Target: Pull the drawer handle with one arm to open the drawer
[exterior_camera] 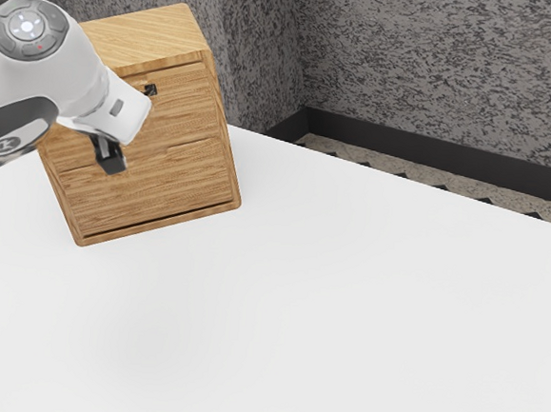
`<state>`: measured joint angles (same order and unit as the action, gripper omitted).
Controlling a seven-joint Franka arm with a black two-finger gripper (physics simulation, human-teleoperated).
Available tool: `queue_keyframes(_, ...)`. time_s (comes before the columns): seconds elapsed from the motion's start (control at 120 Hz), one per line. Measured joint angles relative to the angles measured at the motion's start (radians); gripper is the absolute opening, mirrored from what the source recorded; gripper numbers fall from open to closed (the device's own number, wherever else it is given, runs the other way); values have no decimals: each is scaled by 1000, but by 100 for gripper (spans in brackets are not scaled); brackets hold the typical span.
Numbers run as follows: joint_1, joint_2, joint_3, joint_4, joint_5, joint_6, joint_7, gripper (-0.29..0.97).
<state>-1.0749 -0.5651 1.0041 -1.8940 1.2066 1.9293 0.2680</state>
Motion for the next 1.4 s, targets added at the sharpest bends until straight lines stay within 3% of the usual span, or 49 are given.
queue_keyframes(0.083, -101, -23, 76, 73, 30, -25, -6, 68)
queue_keyframes(0.375, -217, -49, 175, 158, 83, -62, -12, 68)
queue_keyframes(0.542, -357, -50, 284, 260, 102, -70, -8, 68)
queue_keyframes(0.808, -438, -53, 371, 316, 100, -71, 1, 68)
queue_keyframes(1.4, -475, -69, 432, 323, 97, -67, 15, 68)
